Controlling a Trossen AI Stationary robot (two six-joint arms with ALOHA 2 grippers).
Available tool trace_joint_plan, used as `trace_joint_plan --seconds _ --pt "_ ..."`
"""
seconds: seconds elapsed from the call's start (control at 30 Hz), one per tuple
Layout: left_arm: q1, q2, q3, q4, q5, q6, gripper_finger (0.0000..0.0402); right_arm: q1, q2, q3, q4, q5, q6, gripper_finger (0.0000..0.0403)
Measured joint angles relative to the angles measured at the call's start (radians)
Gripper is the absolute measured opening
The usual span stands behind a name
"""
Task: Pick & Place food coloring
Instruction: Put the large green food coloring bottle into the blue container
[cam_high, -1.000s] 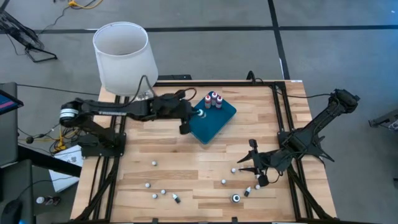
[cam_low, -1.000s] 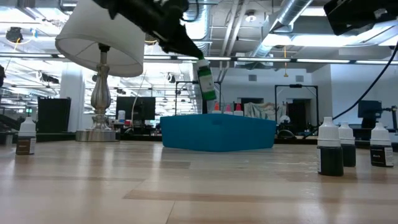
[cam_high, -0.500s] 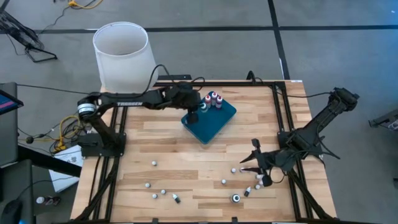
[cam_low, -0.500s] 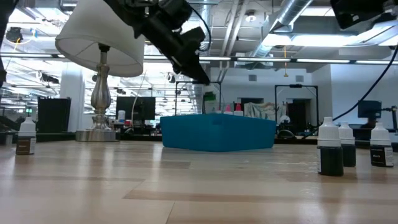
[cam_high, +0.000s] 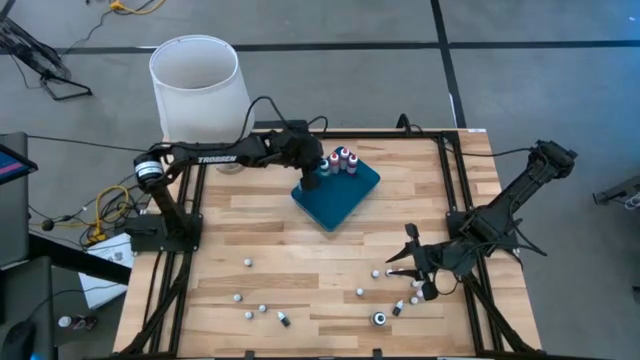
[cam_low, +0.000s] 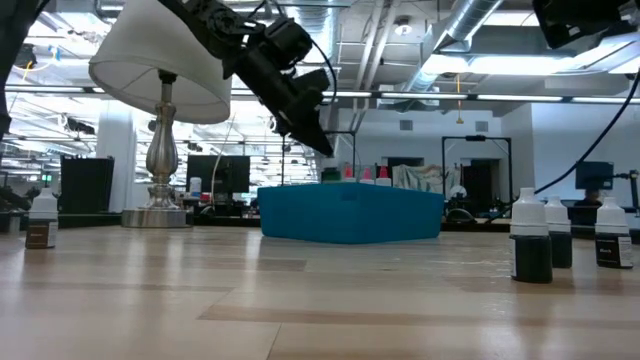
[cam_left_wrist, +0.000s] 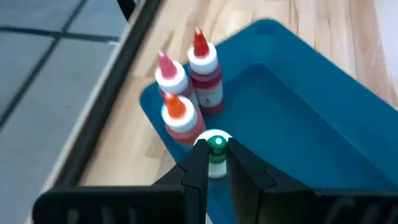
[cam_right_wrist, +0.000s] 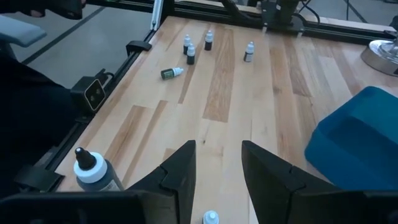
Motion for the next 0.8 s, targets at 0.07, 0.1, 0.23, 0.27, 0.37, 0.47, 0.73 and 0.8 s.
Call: trace_joint_plan --seconds 0.07,0.1,0.23,0.27,0.37,0.47,0.73,0.8 --pt "0.003 0.0 -0.001 -0.007 0.004 0.0 0.0035 0.0 0.0 0.0 0.001 0.0 0.0 0.0118" --pt "0.003 0.007 0.0 0.005 0.003 0.004 0.0035 0.0 0.0 0.0 0.0 0.0 0.0 0.0118" --pt "0.009 0.02 -0.001 0.002 0.003 0.007 0.0035 0.0 0.0 0.0 0.002 -0.001 0.001 0.0118" --pt "0.009 0.027 0.0 0.019 0.003 0.007 0.0035 0.0 0.0 0.0 0.002 -0.001 0.001 0.0118" --pt "0.014 0.033 -0.001 0.012 0.011 0.007 0.0035 0.0 0.0 0.0 0.002 -0.001 0.001 0.0118" --pt "0.014 0.032 -0.001 0.029 0.013 0.008 0.0036 0.0 0.0 0.0 0.002 -0.001 0.001 0.0118" --pt "0.016 0.043 -0.001 0.045 0.012 0.01 0.0036 0.0 0.0 0.0 0.002 -0.002 0.002 0.0118" --pt "0.021 0.048 -0.001 0.039 0.019 0.01 0.0036 0.0 0.0 0.0 0.002 -0.002 0.002 0.0118"
